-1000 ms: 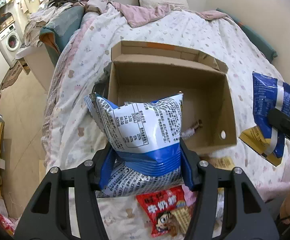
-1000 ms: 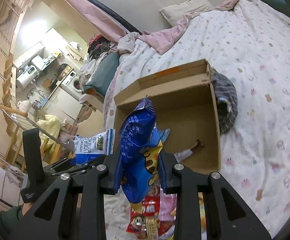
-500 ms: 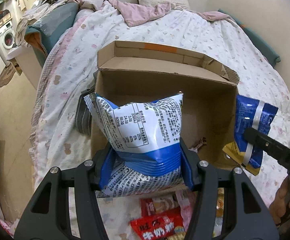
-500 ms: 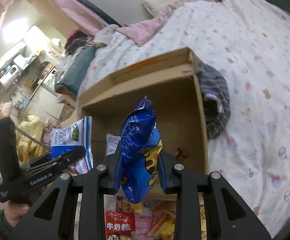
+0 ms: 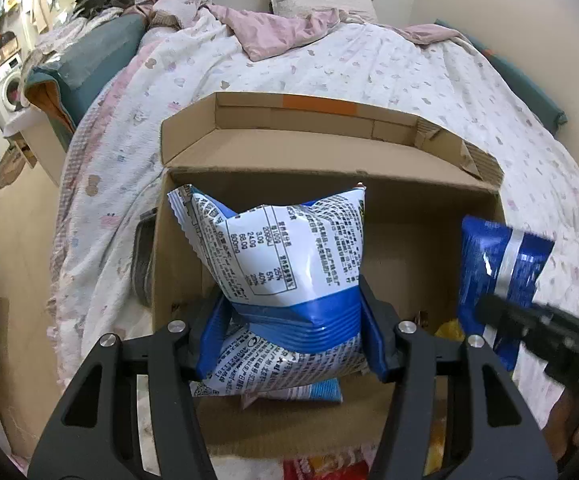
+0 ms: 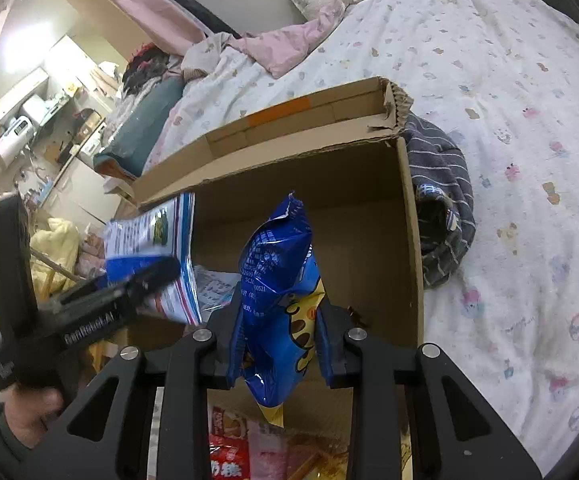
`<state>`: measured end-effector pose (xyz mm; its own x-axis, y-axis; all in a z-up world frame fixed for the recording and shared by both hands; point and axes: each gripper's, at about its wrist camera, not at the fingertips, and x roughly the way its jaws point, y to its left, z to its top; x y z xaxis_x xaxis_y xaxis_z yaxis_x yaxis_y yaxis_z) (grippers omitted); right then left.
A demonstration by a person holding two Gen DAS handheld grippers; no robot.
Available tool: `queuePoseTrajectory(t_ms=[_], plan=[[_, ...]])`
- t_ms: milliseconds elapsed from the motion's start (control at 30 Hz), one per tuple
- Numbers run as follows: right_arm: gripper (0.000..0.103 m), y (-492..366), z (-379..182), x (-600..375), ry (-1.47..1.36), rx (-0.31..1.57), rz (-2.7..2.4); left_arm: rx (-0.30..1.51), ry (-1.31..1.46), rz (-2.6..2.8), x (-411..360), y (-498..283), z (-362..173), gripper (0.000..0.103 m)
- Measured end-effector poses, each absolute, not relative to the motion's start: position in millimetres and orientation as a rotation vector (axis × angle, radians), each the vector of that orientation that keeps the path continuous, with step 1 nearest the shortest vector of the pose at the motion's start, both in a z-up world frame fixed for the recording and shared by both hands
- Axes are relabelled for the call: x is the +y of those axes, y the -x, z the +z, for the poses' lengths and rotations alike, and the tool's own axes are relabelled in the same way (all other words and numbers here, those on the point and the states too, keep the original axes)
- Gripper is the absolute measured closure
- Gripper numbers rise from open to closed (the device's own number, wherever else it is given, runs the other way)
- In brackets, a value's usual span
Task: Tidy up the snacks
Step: 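Carry both bags into the box and open both tools to release them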
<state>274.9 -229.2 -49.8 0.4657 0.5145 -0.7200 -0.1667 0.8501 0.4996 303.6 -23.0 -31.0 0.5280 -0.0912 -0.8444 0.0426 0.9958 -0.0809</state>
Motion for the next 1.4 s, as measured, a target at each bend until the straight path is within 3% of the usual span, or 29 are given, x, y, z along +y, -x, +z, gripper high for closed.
queuePoseTrajectory(t_ms=[600, 667, 833, 1300, 1367, 1400], plan=[[0.072, -286.3, -65.4, -220.9, -0.360, 1.047, 0.403, 1.026, 0.019, -0.071, -26.5, -317.6, -47.8, 0.047], [0.072, -286.6, -64.9, -221.5, -0.363, 1.046, 0.402, 1.028, 0.016, -0.073, -27.1, -317.3, -47.6, 0.045], [0.072, -286.3, -65.0, -223.5, -0.377, 1.049, 0.405, 1.040, 0.034, -0.094, -28.4, -315.9, -46.3, 0.024], [0.068, -285.5, -59.8, -230.6, -0.413, 1.032, 0.416, 0.985, 0.002, -0.082, -35.2, -300.7, -29.7, 0.022], [0.060, -285.1, -58.3, -231.8, -0.420, 1.025, 0.420, 0.981, 0.002, -0.082, -34.7, -298.5, -27.9, 0.022], [0.046, -284.3, -57.7, -232.9, -0.426, 1.021, 0.421, 0.978, -0.002, -0.082, -34.6, -297.5, -27.1, 0.022]])
